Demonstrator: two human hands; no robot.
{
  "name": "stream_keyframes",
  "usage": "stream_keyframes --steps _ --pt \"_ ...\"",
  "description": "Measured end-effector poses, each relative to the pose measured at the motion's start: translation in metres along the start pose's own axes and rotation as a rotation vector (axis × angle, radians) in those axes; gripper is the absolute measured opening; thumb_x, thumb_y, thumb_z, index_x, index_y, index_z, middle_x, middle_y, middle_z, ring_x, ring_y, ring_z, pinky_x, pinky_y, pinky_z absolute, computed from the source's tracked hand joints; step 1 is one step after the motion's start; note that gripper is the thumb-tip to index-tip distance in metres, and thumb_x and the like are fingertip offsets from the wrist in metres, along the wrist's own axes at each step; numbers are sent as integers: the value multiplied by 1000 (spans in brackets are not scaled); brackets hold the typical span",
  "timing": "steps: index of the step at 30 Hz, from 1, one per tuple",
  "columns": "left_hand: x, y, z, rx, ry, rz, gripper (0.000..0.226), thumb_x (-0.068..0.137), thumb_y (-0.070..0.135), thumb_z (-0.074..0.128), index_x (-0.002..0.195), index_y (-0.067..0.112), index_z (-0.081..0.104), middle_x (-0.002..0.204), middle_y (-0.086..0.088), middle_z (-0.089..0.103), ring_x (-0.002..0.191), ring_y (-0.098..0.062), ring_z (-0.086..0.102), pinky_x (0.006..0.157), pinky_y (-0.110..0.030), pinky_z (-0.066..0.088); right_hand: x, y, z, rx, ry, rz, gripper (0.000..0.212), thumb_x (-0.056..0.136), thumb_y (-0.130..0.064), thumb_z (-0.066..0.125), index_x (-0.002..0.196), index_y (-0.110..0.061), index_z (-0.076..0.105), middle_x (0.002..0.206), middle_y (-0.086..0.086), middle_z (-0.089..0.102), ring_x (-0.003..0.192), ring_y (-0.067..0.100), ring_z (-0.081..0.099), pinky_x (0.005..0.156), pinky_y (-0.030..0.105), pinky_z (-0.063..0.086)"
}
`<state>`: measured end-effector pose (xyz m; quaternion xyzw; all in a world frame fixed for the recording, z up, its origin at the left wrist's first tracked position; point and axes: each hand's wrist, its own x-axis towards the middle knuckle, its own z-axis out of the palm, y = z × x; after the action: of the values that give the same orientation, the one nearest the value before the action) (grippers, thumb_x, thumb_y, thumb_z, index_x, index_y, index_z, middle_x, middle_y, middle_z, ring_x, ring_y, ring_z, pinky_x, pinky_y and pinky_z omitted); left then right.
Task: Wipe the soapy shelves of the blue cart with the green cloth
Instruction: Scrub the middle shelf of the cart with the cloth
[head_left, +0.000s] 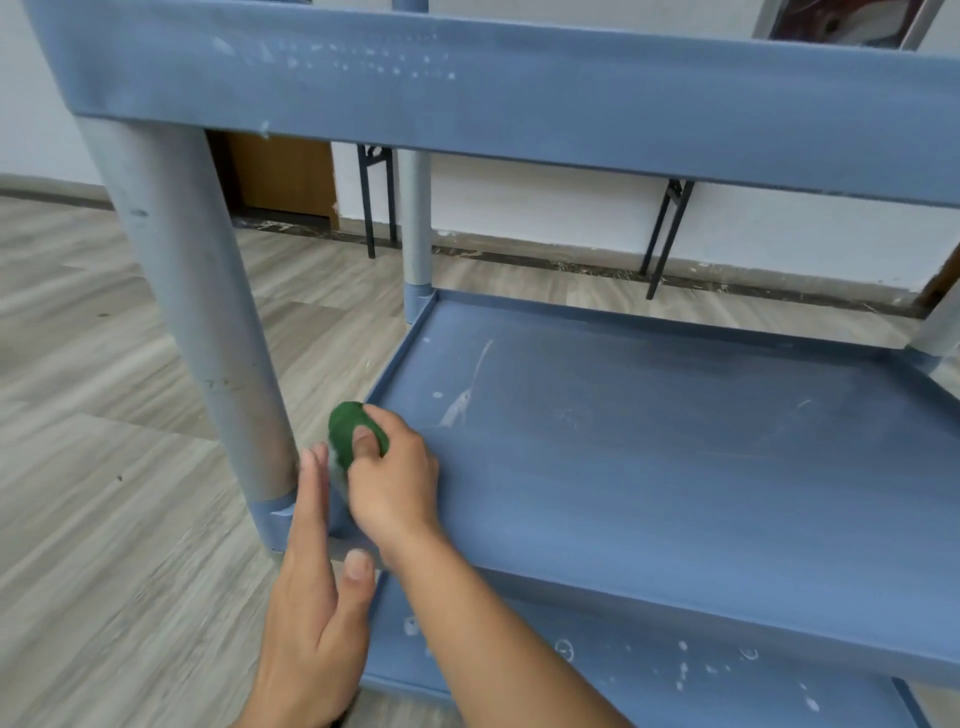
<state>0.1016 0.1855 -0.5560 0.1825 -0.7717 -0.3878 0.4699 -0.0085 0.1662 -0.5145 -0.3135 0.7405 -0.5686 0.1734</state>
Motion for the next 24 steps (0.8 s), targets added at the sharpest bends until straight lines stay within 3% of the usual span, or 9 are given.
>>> stream_keyframes --steps 3,5,7,9,13,16,19,22,24 --pt "-15 4 -13 47 115 9 70 102 61 28 159 21 26 161 4 38 141 -5 43 109 -12 33 -4 -1 5 192 30 118 30 96 -24 53 122 -28 67 117 -8 72 111 12 65 103 32 50" --pt "-27 5 -18 82 227 -12 65 101 59 28 152 20 41 151 4 52 137 -12 50 107 -19 39 -11 -4 9 426 34 267 23 98 -19 53 110 -24 72 108 -7 74 102 12 69 97 33 55" --pt "-37 7 -20 102 315 -63 59 101 59 28 140 24 54 138 6 61 126 -19 58 101 -23 43 -13 -7 7 748 -11 464 23 100 -11 51 98 -18 72 99 1 75 94 18 70 90 34 57" --pt "-42 8 -19 150 345 -73 48 101 54 32 127 28 63 126 7 65 114 -19 62 94 -19 43 -13 -11 -7 1045 -126 621 28 102 -9 45 99 -6 72 97 15 72 90 29 68 98 43 52" --pt "-29 11 -6 240 312 36 30 99 31 48 113 14 69 117 4 65 112 -17 61 97 -23 41 -8 -9 -68 1325 -283 576 37 91 0 39 89 12 73 101 27 72 90 38 69 93 51 51" --pt "-5 12 12 394 138 129 31 96 34 55 109 11 71 119 4 65 115 -17 60 99 -29 41 12 0 -143 1230 -167 514 34 79 -7 48 93 9 74 102 26 73 90 37 71 90 54 55" --pt "21 14 32 581 -125 94 43 97 49 47 108 15 71 130 -2 64 127 -27 56 110 -39 36 38 25 -240 1028 40 429 41 81 -19 56 113 2 70 111 15 73 98 29 70 94 45 54" --pt "50 18 48 774 -375 -59 81 91 73 15 129 22 65 152 -11 49 147 -33 35 123 -50 16 50 61 -335 732 286 315 34 94 -17 55 124 -3 64 97 8 77 79 19 74 76 32 62" --pt "60 15 55 900 -531 -121 107 74 81 -19 151 35 40 167 -6 20 156 -29 8 125 -48 -4 52 88 -396 422 561 250 25 96 -14 60 119 -10 68 97 8 77 78 19 74 73 31 61"
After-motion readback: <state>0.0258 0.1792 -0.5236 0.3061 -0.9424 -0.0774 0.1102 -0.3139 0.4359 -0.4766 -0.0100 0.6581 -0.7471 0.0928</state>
